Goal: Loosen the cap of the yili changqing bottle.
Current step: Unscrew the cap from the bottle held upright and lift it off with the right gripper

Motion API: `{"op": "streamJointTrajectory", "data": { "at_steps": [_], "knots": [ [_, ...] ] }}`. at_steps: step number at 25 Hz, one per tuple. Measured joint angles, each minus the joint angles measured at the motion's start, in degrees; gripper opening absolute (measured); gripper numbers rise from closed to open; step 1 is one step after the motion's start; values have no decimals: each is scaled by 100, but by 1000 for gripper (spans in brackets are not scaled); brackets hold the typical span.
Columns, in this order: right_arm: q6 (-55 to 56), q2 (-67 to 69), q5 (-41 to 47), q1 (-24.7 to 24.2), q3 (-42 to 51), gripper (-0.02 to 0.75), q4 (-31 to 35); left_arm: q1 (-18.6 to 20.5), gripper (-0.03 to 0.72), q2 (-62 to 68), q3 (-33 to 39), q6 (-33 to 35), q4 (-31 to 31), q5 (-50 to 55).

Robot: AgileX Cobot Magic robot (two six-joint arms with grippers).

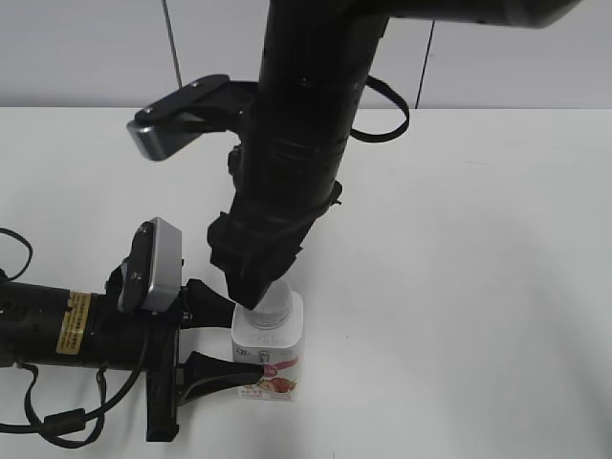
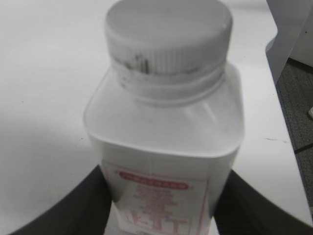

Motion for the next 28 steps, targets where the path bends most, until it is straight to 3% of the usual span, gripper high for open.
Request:
{"op": "streamJointTrajectory", "data": {
  "at_steps": [3,8,11,28],
  "knots": [
    [1024,-189,11,0,0,573,0,0,388,0,0,0,0,0],
    [3816,-323,15,0,0,573,0,0,388,0,0,0,0,0],
    [4739,-328,15,0,0,573,12,0,388,0,0,0,0,0],
    [5183,286,15,0,5,573,-217,0,388,0,0,0,0,0]
  ]
}}
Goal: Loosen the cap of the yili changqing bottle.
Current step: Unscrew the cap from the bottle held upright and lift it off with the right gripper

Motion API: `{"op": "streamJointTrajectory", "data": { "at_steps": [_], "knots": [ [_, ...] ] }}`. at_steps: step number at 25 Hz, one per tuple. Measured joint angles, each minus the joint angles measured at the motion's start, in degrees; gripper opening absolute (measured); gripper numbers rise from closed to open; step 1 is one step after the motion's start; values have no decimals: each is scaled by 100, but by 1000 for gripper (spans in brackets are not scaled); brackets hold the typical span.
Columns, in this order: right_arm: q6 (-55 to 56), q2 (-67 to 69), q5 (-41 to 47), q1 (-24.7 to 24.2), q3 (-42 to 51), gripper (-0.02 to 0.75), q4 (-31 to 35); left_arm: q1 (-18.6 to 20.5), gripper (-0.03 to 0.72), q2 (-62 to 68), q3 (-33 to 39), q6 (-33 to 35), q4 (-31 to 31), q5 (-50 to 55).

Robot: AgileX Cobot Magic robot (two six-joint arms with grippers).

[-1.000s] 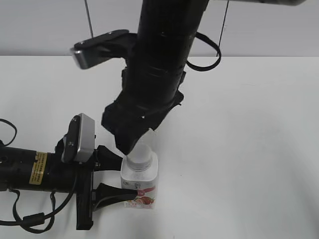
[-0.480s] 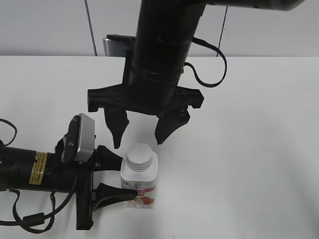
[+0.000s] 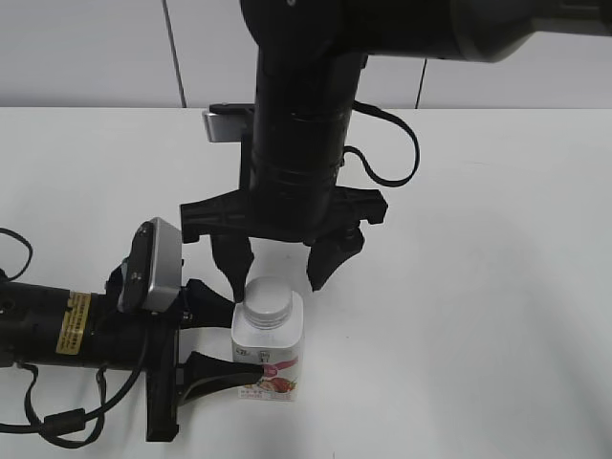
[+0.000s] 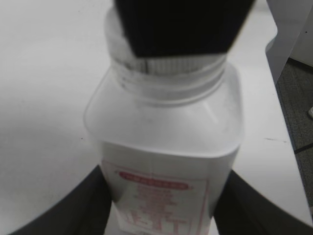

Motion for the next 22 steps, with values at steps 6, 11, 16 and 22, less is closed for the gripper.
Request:
{"op": "streamJointTrajectory", "data": {
  "at_steps": [6,11,16,22],
  "knots": [
    [85,0,0,0,0,573,-118,0,388,0,0,0,0,0],
    [80,0,0,0,0,573,12,0,388,0,0,0,0,0],
    [80,0,0,0,0,565,26,0,388,0,0,0,0,0],
    [-31,121,0,0,0,565,44,0,388,0,0,0,0,0]
  ]
}}
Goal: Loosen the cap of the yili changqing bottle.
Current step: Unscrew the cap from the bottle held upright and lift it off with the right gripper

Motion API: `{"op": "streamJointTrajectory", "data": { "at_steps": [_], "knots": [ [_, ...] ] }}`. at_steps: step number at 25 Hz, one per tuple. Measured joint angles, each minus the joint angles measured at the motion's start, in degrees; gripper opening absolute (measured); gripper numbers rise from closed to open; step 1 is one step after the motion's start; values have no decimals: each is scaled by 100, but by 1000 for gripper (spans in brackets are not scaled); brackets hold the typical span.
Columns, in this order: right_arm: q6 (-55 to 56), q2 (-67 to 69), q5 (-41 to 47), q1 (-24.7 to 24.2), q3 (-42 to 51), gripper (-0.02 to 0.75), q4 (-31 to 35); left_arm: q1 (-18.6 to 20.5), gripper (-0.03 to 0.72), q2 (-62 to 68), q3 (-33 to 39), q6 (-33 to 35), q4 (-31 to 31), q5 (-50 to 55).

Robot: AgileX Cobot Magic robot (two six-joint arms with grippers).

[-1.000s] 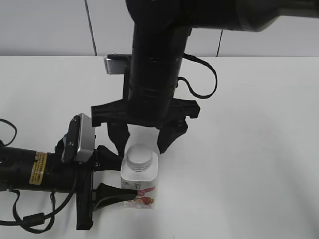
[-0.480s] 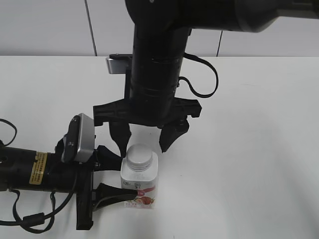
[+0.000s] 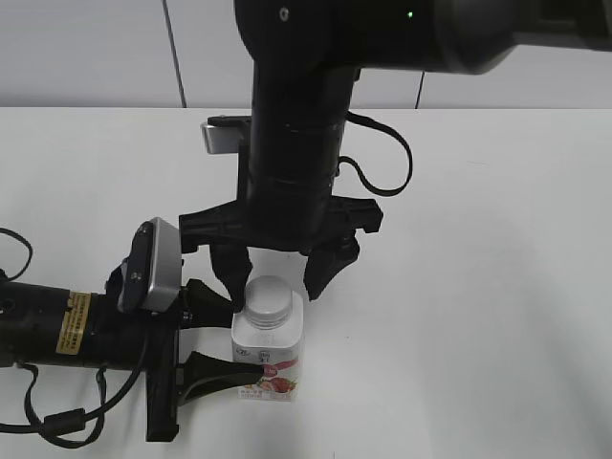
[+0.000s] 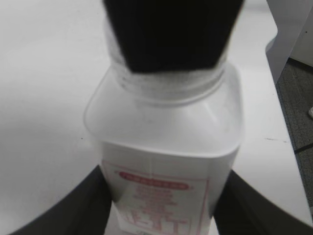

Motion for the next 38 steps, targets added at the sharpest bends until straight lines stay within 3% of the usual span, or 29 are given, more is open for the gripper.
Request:
{"op": "streamJointTrajectory", "data": {
  "at_steps": [6,11,17,22,31,35,38],
  "knots": [
    [-16,42,0,0,0,539,0,0,387,0,0,0,0,0],
    [-24,42,-30,4,0,386,67,0,387,0,0,0,0,0],
    [-552,42,-36,4,0,386,84,0,387,0,0,0,0,0],
    [-2376,42,-36,4,0,386,133,0,387,0,0,0,0,0],
    [-7145,42,-36,4,0,386,162,0,387,0,0,5,0,5],
    [-8267,42,-36,4,0,386,169,0,387,0,0,5,5,4],
    [-8517,42,-36,4,-5,386,173,0,387,0,0,11,5,4]
  ]
}}
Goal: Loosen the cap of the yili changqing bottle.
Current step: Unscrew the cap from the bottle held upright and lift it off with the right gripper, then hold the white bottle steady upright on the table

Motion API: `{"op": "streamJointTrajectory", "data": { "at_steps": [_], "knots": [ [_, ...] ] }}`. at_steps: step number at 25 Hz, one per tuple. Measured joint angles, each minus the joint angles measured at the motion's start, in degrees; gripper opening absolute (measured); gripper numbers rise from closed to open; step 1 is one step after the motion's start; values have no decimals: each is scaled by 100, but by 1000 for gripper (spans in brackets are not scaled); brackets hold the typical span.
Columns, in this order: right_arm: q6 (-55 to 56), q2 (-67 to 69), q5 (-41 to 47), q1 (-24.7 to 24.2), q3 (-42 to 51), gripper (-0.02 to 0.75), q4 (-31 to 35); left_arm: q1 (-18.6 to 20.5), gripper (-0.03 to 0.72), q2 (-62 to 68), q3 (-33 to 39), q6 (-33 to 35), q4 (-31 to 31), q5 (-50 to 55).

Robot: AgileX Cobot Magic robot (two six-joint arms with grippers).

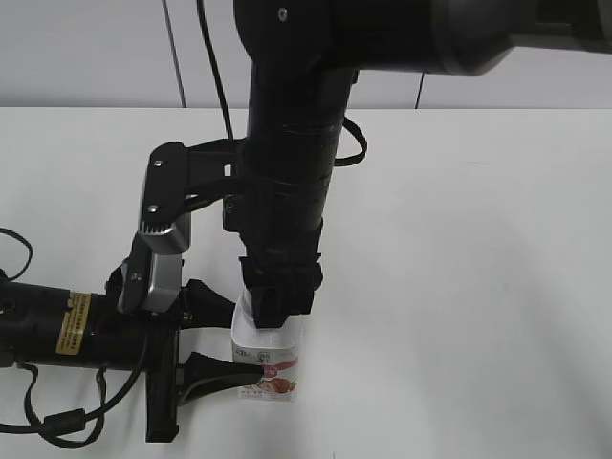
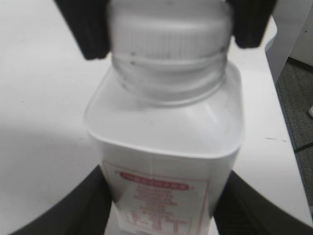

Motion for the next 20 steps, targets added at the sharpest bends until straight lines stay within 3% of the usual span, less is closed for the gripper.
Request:
{"op": "streamJointTrajectory", "data": {
  "at_steps": [12,20],
  "knots": [
    [23,-374,19,0,0,386,73,0,387,0,0,-6,0,0],
    [1524,-693,30,0,0,386,-311,0,387,0,0,-6,-124,0]
  ]
}}
